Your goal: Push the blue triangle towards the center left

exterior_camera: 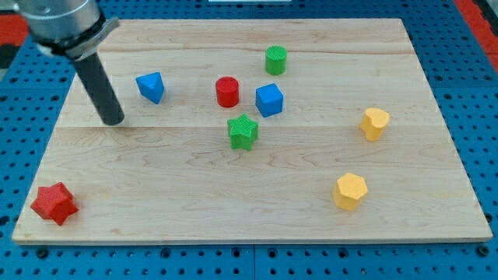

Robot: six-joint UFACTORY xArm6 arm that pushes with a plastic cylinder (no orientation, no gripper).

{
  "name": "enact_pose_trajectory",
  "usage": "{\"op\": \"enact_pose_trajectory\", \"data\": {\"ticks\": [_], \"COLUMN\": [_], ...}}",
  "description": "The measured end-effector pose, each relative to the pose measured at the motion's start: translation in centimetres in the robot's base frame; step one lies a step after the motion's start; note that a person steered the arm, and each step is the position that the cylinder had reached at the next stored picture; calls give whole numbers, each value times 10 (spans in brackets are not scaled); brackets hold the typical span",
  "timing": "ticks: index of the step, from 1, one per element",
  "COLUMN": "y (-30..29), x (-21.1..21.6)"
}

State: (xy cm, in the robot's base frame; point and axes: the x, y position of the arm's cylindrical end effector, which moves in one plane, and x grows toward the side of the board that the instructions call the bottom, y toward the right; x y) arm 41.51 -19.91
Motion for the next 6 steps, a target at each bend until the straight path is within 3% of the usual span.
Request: {"op": "enact_pose_trajectory", "data": {"ticks": [2,3,5,6], "y": [99,84,104,70], "x": [-23,-56,-50,-50]}}
